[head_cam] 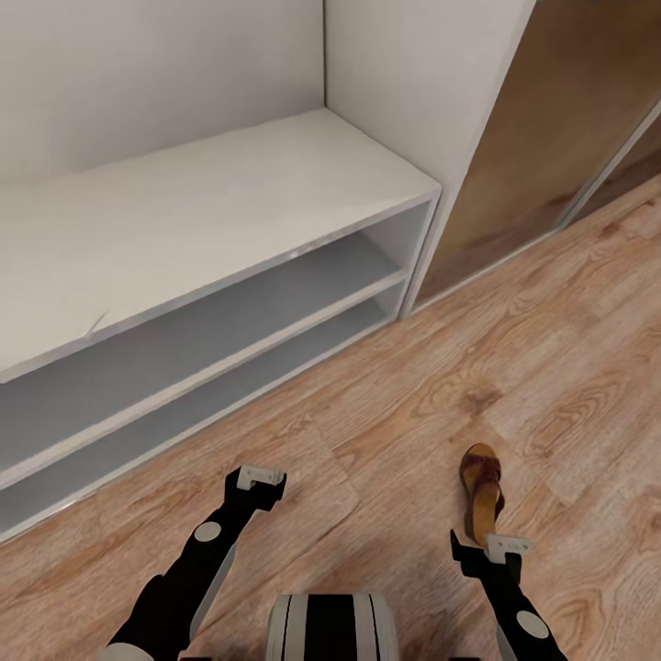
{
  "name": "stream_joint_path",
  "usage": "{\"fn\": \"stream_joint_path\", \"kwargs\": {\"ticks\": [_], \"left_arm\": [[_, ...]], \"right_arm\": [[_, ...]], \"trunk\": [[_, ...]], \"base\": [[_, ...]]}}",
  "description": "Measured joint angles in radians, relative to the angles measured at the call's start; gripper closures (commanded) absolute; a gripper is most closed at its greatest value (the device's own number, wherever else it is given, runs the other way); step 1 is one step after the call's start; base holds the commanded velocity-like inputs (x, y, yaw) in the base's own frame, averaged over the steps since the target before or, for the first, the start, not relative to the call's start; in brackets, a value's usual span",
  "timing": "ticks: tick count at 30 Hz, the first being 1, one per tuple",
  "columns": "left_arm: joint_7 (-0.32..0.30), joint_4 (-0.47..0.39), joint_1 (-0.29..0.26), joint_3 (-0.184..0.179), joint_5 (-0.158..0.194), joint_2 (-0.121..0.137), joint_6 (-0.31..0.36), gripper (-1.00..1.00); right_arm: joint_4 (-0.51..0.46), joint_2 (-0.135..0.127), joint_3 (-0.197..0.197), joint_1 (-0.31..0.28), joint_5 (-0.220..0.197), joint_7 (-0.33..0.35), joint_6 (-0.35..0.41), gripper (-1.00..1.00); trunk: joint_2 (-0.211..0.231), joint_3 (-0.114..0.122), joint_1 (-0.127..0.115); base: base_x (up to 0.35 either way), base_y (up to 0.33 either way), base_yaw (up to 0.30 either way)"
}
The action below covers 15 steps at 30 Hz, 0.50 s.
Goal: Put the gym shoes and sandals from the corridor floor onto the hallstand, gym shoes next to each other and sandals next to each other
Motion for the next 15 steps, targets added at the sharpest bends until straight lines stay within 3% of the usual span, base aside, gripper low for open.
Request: {"fn": "stream_joint_path", "kwargs": {"ticks": [15], "left_arm": [[0.001,0.0,-0.002,0.0,0.0,-0.001,0.0,-1.0]], "right_arm": [[0.0,0.0,-0.003,0.0,-0.001,-0.008,0.0,-1.0]], "trunk": [[0.0,-0.004,0.0]], "base": [[0.0,0.0,-0.009]]}}
